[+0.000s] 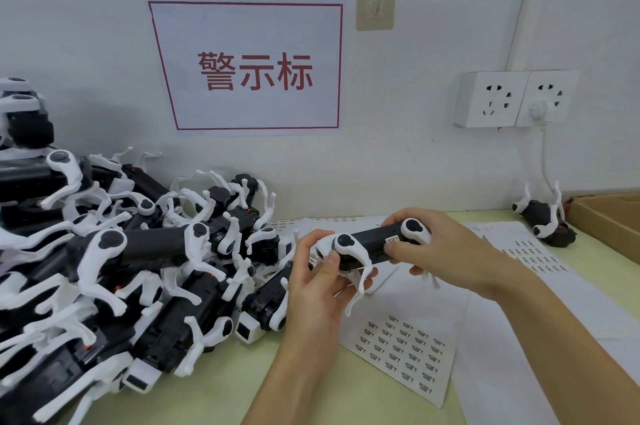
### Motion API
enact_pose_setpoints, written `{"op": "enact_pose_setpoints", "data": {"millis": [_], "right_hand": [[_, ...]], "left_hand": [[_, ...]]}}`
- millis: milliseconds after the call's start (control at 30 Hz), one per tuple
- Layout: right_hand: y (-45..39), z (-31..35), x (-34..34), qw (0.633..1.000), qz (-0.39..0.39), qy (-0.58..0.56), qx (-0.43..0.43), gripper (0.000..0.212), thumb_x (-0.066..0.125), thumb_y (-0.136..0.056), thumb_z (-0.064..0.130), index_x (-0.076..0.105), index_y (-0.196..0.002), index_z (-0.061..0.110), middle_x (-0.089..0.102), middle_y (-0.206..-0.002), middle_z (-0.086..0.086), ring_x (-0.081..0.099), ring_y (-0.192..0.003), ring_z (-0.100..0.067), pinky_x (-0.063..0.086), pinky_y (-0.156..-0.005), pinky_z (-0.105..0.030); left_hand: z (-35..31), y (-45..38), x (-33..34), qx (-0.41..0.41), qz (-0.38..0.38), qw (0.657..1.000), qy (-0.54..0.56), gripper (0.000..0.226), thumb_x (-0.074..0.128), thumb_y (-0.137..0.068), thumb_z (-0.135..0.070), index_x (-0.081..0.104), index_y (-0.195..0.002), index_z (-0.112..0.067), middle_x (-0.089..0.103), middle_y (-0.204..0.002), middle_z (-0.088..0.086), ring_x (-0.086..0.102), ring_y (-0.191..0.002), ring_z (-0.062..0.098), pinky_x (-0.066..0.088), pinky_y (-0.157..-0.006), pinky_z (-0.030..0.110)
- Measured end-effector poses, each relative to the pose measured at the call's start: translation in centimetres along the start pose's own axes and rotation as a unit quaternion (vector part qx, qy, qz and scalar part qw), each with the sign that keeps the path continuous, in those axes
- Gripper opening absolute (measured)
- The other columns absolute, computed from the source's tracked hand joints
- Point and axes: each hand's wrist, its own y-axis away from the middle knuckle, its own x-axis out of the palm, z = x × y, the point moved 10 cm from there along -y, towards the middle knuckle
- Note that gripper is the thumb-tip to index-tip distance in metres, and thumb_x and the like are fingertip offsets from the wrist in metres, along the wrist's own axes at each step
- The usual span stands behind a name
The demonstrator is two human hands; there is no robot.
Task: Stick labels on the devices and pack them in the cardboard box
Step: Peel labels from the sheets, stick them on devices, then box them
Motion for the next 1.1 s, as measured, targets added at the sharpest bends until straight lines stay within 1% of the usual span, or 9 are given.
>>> {"op": "enact_pose_setpoints", "data": {"millis": [67,167,333,533,667,800,900,1033,1100], "right_hand": [[0.0,0.0,-0.1,1.0,-0.003,-0.016,0.001,0.011,0.062,-0.09,0.025,0.07,-0.094,0.031,0.072,-0.091,0.011,0.071,-0.081,-0.009,0.06,-0.071,-0.032],[-0.1,-0.1,-0.1,1.0,-0.007,-0.015,0.009,0.014,0.059,-0.092,0.023,0.07,-0.092,0.031,0.072,-0.09,0.014,0.071,-0.081,-0.006,0.059,-0.069,-0.026],[0.3,-0.2,-0.1,0.999,0.009,-0.019,0.024,0.021,0.054,-0.094,0.018,0.071,-0.098,0.03,0.073,-0.093,0.011,0.072,-0.085,-0.006,0.06,-0.083,-0.035],[0.4,-0.1,0.0,0.999,0.025,-0.018,0.02,0.027,0.051,-0.094,0.013,0.07,-0.102,0.03,0.073,-0.098,0.009,0.071,-0.09,-0.006,0.061,-0.085,-0.038],[0.7,-0.2,0.2,0.996,0.079,-0.048,0.003,0.028,0.054,-0.091,0.013,0.07,-0.107,0.029,0.072,-0.106,0.003,0.07,-0.102,-0.016,0.058,-0.091,-0.047],[0.5,-0.5,0.3,0.986,0.105,-0.126,0.0,0.03,0.056,-0.082,0.023,0.072,-0.106,0.031,0.071,-0.112,-0.004,0.068,-0.106,-0.027,0.058,-0.081,-0.037],[0.3,-0.8,0.3,0.982,0.107,-0.154,0.001,0.029,0.059,-0.084,0.023,0.072,-0.109,0.028,0.069,-0.116,-0.01,0.066,-0.107,-0.031,0.057,-0.081,-0.037],[0.3,-1.0,0.4,0.979,0.112,-0.168,0.005,0.022,0.059,-0.095,0.023,0.072,-0.112,0.023,0.068,-0.116,-0.014,0.067,-0.1,-0.027,0.055,-0.08,-0.037],[0.1,-1.4,0.4,0.976,0.102,-0.189,0.019,0.02,0.055,-0.1,0.022,0.072,-0.111,0.022,0.068,-0.118,-0.014,0.067,-0.103,-0.034,0.055,-0.08,-0.039]], "left_hand": [[0.0,0.0,0.1,-0.001,0.001,1.0,-0.001,0.028,0.063,-0.086,-0.023,0.06,-0.113,-0.023,0.072,-0.098,0.015,0.068,-0.09,0.045,0.059,-0.071,0.038],[0.1,0.1,0.1,-0.005,0.0,1.0,-0.001,0.025,0.063,-0.084,-0.023,0.061,-0.11,-0.024,0.072,-0.099,0.016,0.068,-0.09,0.045,0.059,-0.07,0.039],[0.2,0.0,0.0,-0.007,-0.005,1.0,-0.007,0.027,0.063,-0.085,-0.024,0.061,-0.111,-0.024,0.072,-0.102,0.018,0.068,-0.091,0.045,0.059,-0.074,0.043],[0.0,0.0,0.0,-0.004,0.0,1.0,-0.005,0.03,0.063,-0.085,-0.024,0.06,-0.114,-0.023,0.072,-0.103,0.019,0.07,-0.09,0.045,0.059,-0.073,0.039],[0.2,0.0,0.1,-0.01,0.0,1.0,-0.002,0.028,0.062,-0.084,-0.025,0.061,-0.113,-0.025,0.073,-0.101,0.016,0.07,-0.089,0.044,0.059,-0.075,0.041],[0.1,0.1,0.3,-0.016,0.001,1.0,0.004,0.021,0.063,-0.083,-0.03,0.066,-0.103,-0.032,0.074,-0.099,0.014,0.072,-0.083,0.039,0.059,-0.068,0.036],[0.0,0.1,0.3,-0.014,0.001,1.0,0.013,0.024,0.063,-0.082,-0.031,0.065,-0.106,-0.029,0.073,-0.1,0.015,0.072,-0.083,0.04,0.059,-0.067,0.035],[-0.2,0.1,0.2,-0.005,0.002,1.0,0.007,0.027,0.063,-0.082,-0.032,0.064,-0.108,-0.026,0.073,-0.1,0.015,0.071,-0.084,0.042,0.059,-0.068,0.036],[-0.2,0.0,0.2,-0.002,0.001,1.0,-0.001,0.025,0.064,-0.085,-0.03,0.064,-0.109,-0.026,0.073,-0.1,0.015,0.071,-0.083,0.04,0.059,-0.068,0.036]]}}
